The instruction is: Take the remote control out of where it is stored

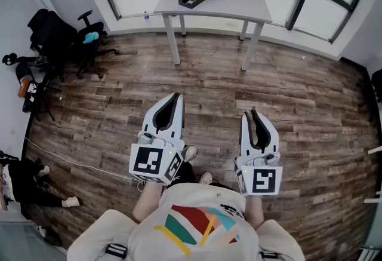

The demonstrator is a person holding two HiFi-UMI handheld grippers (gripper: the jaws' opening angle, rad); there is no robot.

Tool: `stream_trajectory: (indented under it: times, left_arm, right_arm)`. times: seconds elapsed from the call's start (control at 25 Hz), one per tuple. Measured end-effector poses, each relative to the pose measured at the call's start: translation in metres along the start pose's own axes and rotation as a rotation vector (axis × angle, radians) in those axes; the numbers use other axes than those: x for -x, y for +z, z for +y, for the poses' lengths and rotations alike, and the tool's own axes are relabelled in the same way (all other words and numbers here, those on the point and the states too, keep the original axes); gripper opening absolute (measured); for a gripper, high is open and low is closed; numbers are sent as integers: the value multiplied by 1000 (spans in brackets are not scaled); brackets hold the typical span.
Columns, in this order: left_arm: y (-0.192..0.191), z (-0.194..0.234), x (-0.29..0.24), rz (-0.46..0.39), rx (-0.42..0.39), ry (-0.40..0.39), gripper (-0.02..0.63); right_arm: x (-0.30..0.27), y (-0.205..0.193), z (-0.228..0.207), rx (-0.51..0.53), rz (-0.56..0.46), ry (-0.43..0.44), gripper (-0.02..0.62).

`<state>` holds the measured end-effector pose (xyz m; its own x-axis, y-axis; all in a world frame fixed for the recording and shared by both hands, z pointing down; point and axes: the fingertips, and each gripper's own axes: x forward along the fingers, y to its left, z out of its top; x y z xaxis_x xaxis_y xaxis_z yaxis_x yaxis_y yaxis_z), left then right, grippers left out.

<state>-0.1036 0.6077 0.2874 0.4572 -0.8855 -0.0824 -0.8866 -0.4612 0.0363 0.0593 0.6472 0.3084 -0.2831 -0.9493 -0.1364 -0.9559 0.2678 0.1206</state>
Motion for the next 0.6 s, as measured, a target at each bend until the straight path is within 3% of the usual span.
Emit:
stream_trajectory:
  times: [0.6]
  left_arm:
    - [-1,9,6,13,-14,16,9]
  right_arm:
    - [1,-1,1,-86,-31,3,66]
